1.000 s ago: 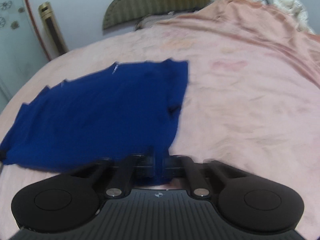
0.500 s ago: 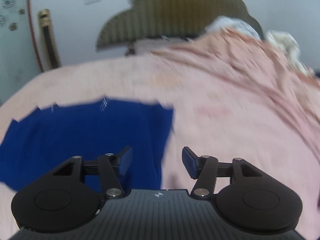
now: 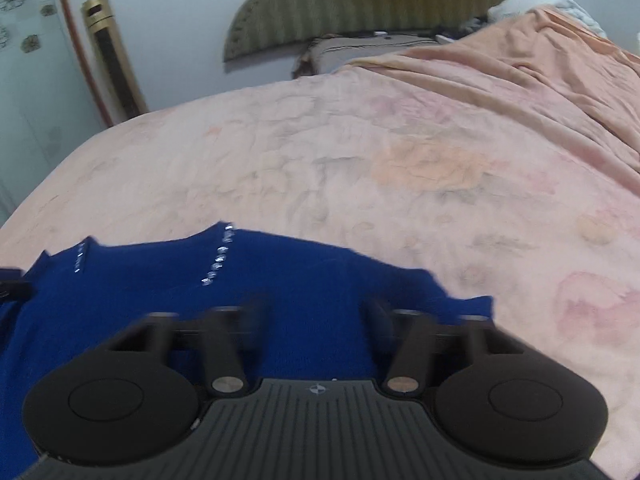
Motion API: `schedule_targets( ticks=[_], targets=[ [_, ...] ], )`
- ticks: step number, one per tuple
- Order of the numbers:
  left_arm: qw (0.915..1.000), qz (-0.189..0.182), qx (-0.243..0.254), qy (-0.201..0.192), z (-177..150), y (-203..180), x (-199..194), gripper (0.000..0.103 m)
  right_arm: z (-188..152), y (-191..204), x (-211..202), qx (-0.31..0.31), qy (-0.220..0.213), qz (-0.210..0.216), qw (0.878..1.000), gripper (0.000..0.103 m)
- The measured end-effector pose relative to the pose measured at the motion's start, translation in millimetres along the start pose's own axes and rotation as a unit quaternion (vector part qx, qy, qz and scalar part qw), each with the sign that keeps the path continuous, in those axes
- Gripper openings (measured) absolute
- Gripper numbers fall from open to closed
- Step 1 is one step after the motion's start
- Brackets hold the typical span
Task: Fold small clothes
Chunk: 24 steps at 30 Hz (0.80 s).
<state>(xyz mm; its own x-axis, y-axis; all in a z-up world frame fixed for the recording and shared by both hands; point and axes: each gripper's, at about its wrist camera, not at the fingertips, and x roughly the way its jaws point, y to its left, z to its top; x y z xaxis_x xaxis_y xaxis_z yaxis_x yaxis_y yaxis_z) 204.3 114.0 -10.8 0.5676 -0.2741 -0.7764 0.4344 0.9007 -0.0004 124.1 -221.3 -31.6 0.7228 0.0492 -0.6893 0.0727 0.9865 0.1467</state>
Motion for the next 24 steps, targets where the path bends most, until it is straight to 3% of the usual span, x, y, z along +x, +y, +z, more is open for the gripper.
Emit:
schedule_targets(
  ticks=[1, 4, 7, 10, 11, 13, 15, 17, 19, 20, 22, 23, 24],
  targets=[
    [0.9999, 0.005, -0.003, -0.013, -1.0, -0.6, -3.3, 0.004, -0.8, 5.8, -2.3, -0.013, -0.008, -0.009, 1.000, 0.012],
    [0.9985, 0.028, -0.021, -0.042, 2.7, 4.8, -12.1, 0.003, 2.9, 17.9, -10.9, -0.042, -0.039, -0.037, 0.998, 0.011],
    [0.9963, 0.071, -0.023, -0.043, 8.0, 7.9, -1.2, 0.003, 11.4, 22.2, -7.6, -0.056, -0.064, -0.069, 0.994, 0.011],
    [0.9936, 0.110, 0.001, -0.025, 1.2, -2.2, 7.4, 0.004, 14.9, 25.0, 15.5, -0.067, -0.025, -0.078, 0.994, 0.013],
    [0.9924, 0.118, 0.010, -0.034, -3.3, -7.7, -0.5, 0.004, 13.8, 27.3, 23.6, -0.075, -0.005, -0.091, 0.993, 0.020],
    [0.9895, 0.131, 0.031, -0.053, -11.5, -16.5, -17.8, 0.006, 9.8, 35.3, 14.5, -0.087, -0.023, -0.122, 0.988, 0.035],
    [0.9863, 0.152, 0.036, -0.052, -18.0, -23.2, -30.2, 0.010, 5.7, 45.8, -11.5, -0.089, -0.055, -0.134, 0.985, 0.063],
    [0.9870, 0.151, 0.025, -0.047, -24.3, -25.4, -40.0, 0.010, -1.3, 60.4, -37.4, -0.098, -0.075, -0.100, 0.987, 0.073],
    [0.9902, 0.131, 0.012, -0.047, -33.0, -33.0, -54.9, 0.012, -12.3, 74.9, -49.0, -0.110, -0.057, -0.033, 0.992, 0.080],
    [0.9923, 0.115, 0.010, -0.045, -39.5, -38.9, -61.0, 0.016, -19.1, 82.0, -50.8, -0.115, -0.041, -0.003, 0.992, 0.085],
    [0.9947, 0.093, 0.017, -0.042, -53.9, -51.9, -67.5, 0.041, -32.8, 96.1, -45.3, -0.130, -0.007, 0.025, 0.991, 0.090],
    [0.9945, 0.092, 0.029, -0.041, -62.2, -59.2, -67.0, 0.063, -39.2, 101.9, -38.9, -0.142, 0.009, 0.022, 0.990, 0.092],
    [0.9924, 0.107, 0.043, -0.043, -72.1, -66.3, -66.0, 0.065, -44.4, 105.8, -31.7, -0.153, 0.023, 0.009, 0.988, 0.094]
  ],
)
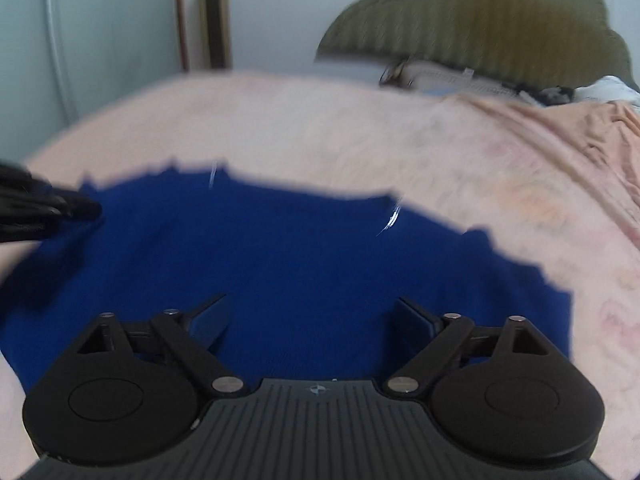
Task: Fold small clothes
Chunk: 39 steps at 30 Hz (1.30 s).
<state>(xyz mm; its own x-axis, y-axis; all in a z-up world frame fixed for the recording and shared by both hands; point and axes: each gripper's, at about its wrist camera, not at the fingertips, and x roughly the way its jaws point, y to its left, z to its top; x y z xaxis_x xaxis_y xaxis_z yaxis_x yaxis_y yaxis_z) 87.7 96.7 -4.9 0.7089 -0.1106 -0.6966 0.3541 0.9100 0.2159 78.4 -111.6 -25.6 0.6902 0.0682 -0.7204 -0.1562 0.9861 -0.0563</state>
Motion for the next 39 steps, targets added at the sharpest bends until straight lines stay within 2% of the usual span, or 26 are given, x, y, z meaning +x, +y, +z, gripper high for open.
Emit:
schedule_targets(
  ticks=[2, 4, 6, 8, 11, 14, 16, 21, 39],
  targets=[
    [0.9989, 0.039, 0.025, -0.005, -17.1, -10.0, -8.6, 0.064, -5.5, 0.9, 8.1, -0.001, 0.011, -0.035, 0.999, 0.098],
    [0.9995, 0.026, 0.012, -0.014, -32.1, -11.7, -24.2, 0.064, -7.4, -1.3, -5.5, 0.029, 0.000, -0.057, 0.998, 0.096],
    [0.9998, 0.000, -0.012, -0.013, -42.1, -13.7, -33.4, 0.064, -14.1, 3.5, -29.1, 0.043, -0.034, -0.075, 0.996, 0.102],
    [0.9994, 0.001, -0.032, -0.014, -52.9, -19.0, -35.3, 0.064, -27.9, 11.6, -44.2, 0.052, -0.052, -0.061, 0.995, 0.103],
    [0.9985, 0.024, -0.045, -0.019, -62.9, -28.5, -33.0, 0.064, -50.5, 23.2, -45.5, 0.065, -0.047, -0.047, 0.996, 0.102],
    [0.9973, 0.044, -0.048, -0.033, -69.6, -34.1, -35.4, 0.069, -66.6, 35.0, -40.2, 0.057, -0.023, -0.073, 0.995, 0.102],
    [0.9966, 0.055, -0.050, -0.037, -71.0, -35.3, -34.9, 0.072, -72.1, 37.5, -45.0, 0.056, -0.036, -0.079, 0.995, 0.103],
    [0.9952, 0.067, -0.056, -0.043, -72.6, -36.4, -33.2, 0.077, -81.6, 37.6, -40.7, 0.071, -0.045, -0.079, 0.993, 0.103],
    [0.9938, 0.078, -0.050, -0.062, -78.4, -39.3, -34.0, 0.077, -86.7, 37.4, -42.5, 0.082, -0.056, -0.078, 0.992, 0.103]
  ],
)
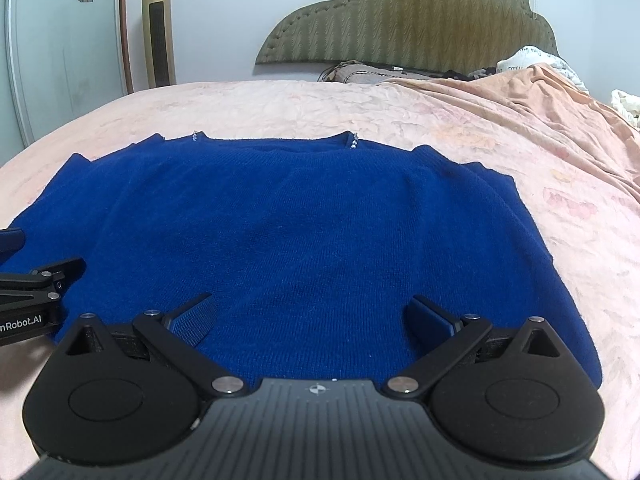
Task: Fold small clothes
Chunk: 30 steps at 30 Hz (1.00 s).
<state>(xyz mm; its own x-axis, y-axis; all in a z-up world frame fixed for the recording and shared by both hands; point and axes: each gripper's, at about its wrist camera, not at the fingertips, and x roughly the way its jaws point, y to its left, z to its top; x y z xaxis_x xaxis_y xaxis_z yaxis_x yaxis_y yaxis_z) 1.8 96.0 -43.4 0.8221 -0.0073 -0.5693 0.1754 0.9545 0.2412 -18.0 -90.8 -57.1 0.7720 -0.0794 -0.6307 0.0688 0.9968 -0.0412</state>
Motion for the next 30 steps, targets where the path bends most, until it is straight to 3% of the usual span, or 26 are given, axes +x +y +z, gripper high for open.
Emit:
schedule_targets(
  ticks=[11, 30],
  targets=[
    [1.0000, 0.003, 0.004, -0.004, -0.9, -1.6, -0.7, 0.078, 0.8, 0.4, 0.2, 0.000, 0.000, 0.000, 1.000, 0.103],
    [0.9998, 0.009, -0.018, 0.000, -1.2, 4.4, 2.6, 0.087, 0.6, 0.6, -0.1, 0.002, -0.001, -0.001, 1.000, 0.103]
  ],
)
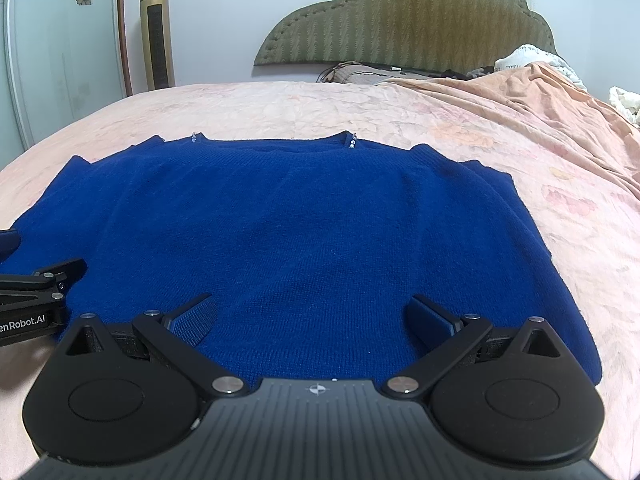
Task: Fold small clothes
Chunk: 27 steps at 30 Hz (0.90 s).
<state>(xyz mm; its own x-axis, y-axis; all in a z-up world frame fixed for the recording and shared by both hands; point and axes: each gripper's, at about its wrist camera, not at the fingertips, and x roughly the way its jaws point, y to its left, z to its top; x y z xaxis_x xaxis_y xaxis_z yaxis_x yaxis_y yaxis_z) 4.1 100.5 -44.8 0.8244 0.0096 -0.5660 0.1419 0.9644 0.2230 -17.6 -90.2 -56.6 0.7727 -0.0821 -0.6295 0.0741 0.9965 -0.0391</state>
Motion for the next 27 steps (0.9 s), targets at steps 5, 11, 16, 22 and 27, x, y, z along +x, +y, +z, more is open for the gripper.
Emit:
schedule_targets(
  ticks=[5, 11, 16, 22, 27],
  targets=[
    [0.9999, -0.001, -0.014, 0.005, -0.1, 3.0, 1.1, 0.092, -0.2, 0.2, 0.1, 0.000, 0.000, -0.001, 1.000, 0.103],
    [0.9998, 0.002, -0.017, 0.006, -0.5, 3.6, 1.3, 0.094, -0.7, 2.4, -0.1, 0.000, 0.000, -0.003, 1.000, 0.103],
    [0.9998, 0.003, -0.016, 0.006, -0.5, 3.6, 1.6, 0.094, -0.5, 2.1, -0.3, 0.000, 0.000, -0.003, 1.000, 0.103],
    [0.9999, 0.005, -0.015, 0.005, -0.3, 2.9, 1.6, 0.094, -0.4, 2.0, -0.2, 0.000, 0.000, -0.002, 1.000, 0.103],
    [0.9999, 0.006, -0.014, 0.004, -0.5, 2.8, 1.3, 0.094, -0.3, 2.1, -0.3, 0.000, 0.000, -0.002, 1.000, 0.103]
  ],
)
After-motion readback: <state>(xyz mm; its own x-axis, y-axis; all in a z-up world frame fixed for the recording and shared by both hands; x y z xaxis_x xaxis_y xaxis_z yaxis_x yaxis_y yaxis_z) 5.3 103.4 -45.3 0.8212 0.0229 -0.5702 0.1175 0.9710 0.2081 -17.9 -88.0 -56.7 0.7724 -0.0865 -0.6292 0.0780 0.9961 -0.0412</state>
